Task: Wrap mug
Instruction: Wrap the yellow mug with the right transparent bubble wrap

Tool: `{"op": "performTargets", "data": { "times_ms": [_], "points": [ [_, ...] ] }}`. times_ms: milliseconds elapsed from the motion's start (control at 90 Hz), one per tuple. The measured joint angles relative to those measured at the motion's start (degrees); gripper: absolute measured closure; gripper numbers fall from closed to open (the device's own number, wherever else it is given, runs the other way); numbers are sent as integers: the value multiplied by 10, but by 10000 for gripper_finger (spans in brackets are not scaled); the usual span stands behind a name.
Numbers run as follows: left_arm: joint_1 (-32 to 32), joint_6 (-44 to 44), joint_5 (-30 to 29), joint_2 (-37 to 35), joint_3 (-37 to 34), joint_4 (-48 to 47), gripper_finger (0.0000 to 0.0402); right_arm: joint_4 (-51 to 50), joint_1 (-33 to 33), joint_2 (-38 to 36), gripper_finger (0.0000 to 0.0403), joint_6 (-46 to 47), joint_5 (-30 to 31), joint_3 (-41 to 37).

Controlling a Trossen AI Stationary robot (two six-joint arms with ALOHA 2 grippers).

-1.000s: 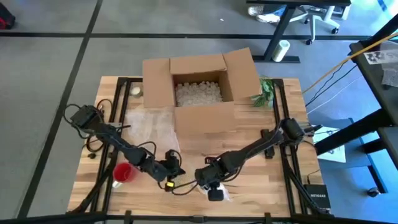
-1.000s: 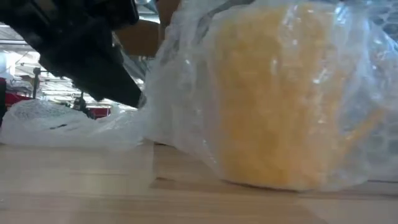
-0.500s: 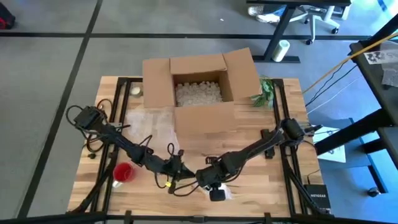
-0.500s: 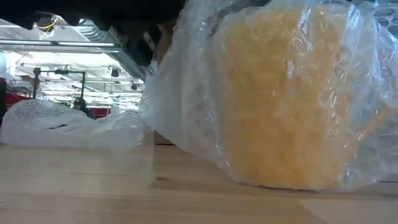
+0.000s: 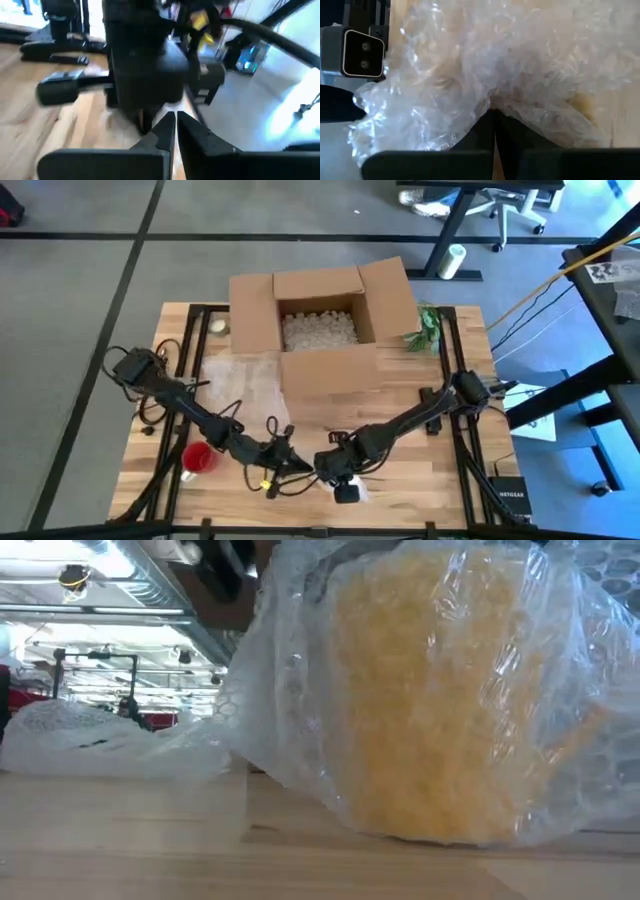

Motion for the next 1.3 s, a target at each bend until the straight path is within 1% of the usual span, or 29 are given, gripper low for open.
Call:
{"op": "performTargets", "data": {
  "times_ms": [67, 122, 233, 311, 400, 467, 622, 678, 756, 844, 967, 1133, 1300],
  "points": [
    [-7, -19, -32, -31, 0, -83, 402, 0, 0, 0, 403, 0, 1, 0],
    [-9, -47, -39, -51, 0, -152, 402, 0, 0, 0, 403, 0, 1, 0],
    [-9, -124, -33, -60, 0, -277, 402, 1, 0, 0, 403, 0, 1, 0],
    [-7, -158, -10, -48, -1, -311, 402, 2, 0, 0, 403, 0, 1, 0],
    [-2, -164, 10, -19, -1, -287, 402, 6, 0, 0, 403, 0, 1, 0],
    [4, -155, 13, 5, -2, -260, 402, 14, 0, 0, 403, 1, 2, 0],
    [24, -112, 18, 48, -2, -150, 402, 32, -1, 0, 403, 9, 5, 0],
    [29, -94, 17, 52, -2, -117, 402, 29, 0, 0, 403, 11, 4, 0],
    [26, -61, -4, 50, -3, -64, 402, 24, 0, 0, 403, 13, 4, 1],
    [19, -19, -15, 40, -2, -28, 402, 25, 0, 3, 403, 14, 2, 1],
    [18, -12, -4, 33, -2, -14, 402, 28, 0, 10, 403, 14, -6, 2],
    [23, -18, 37, 39, -2, 4, 402, 35, 0, 18, 403, 10, -9, 3],
    [25, -15, 37, 41, -2, 1, 402, 37, 0, 19, 403, 10, 0, 3]
  ]
}}
